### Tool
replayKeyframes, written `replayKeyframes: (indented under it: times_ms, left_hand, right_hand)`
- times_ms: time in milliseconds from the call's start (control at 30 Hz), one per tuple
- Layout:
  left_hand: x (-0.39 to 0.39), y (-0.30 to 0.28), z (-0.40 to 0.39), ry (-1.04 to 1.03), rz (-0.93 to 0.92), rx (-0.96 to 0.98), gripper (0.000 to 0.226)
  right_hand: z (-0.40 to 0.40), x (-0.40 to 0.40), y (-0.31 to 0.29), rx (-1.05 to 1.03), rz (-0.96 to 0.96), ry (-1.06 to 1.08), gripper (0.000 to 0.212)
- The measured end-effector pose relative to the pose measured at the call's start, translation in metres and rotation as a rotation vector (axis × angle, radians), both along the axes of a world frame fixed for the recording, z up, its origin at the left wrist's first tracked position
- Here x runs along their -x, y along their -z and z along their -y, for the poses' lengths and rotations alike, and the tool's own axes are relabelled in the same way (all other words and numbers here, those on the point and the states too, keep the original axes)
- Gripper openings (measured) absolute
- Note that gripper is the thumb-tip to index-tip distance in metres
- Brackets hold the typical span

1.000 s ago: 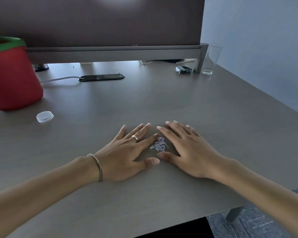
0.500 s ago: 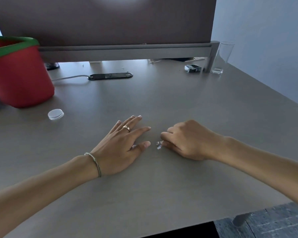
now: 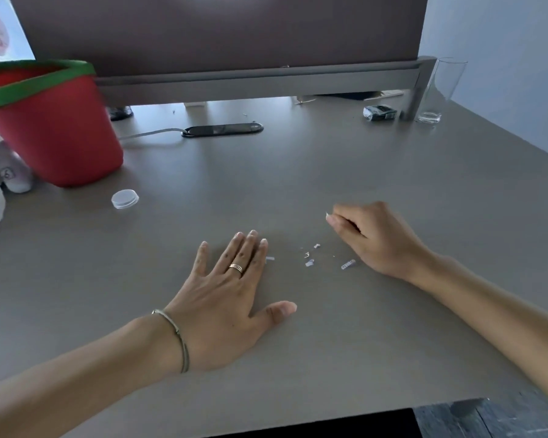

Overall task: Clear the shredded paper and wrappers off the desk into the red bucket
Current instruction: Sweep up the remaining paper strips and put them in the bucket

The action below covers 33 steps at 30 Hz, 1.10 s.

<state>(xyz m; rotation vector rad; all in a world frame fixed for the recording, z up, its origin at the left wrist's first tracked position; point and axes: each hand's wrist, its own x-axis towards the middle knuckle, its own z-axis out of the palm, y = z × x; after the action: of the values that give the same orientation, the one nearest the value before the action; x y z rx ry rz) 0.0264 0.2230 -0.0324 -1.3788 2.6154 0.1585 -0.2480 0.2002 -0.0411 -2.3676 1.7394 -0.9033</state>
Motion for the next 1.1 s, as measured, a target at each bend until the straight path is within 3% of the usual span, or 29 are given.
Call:
replayKeyframes:
  times_ms: [233,400,700,933,1100]
  left_hand:
    - [0.059,0.004,0.013,0.069,-0.092,-0.048,0.09]
    - [0.058,0.004,0.015,0.143,-0.128,-0.056,0.079]
    - [0.058,-0.001,0.019,0.281,-0.244,-0.097,0.07]
    - [0.058,0.001,0.018,0.399,-0.251,0.018,0.063]
    - [0.042,0.002,0.025,0.344,-0.498,0.22,0.044]
  right_hand:
    - [-0.006,0.009,-0.001,0.002,0.142,0.066,0.044]
    - [-0.005,0.011,-0.002,0.005,0.272,0.103,0.044]
    - [-0.004,0.012,-0.004,0.017,0.292,0.104,0.044]
    - [-0.004,0.016,-0.001,0.015,0.302,0.133,0.044]
    - [-0.003,0.016,0.0,0.0,0.29,0.121,0.045]
